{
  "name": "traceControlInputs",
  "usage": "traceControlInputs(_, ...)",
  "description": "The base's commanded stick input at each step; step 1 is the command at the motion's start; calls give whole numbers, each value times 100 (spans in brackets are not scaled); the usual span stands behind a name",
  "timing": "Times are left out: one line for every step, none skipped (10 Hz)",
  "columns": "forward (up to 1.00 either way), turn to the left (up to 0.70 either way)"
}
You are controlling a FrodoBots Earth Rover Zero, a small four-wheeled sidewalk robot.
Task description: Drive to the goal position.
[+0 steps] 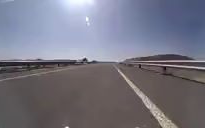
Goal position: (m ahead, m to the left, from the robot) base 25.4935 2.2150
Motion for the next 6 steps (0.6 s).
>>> traceControlInputs(100,0)
traceControlInputs(100,0)
traceControlInputs(100,0)
traceControlInputs(100,0)
traceControlInputs(100,0)
traceControlInputs(100,0)
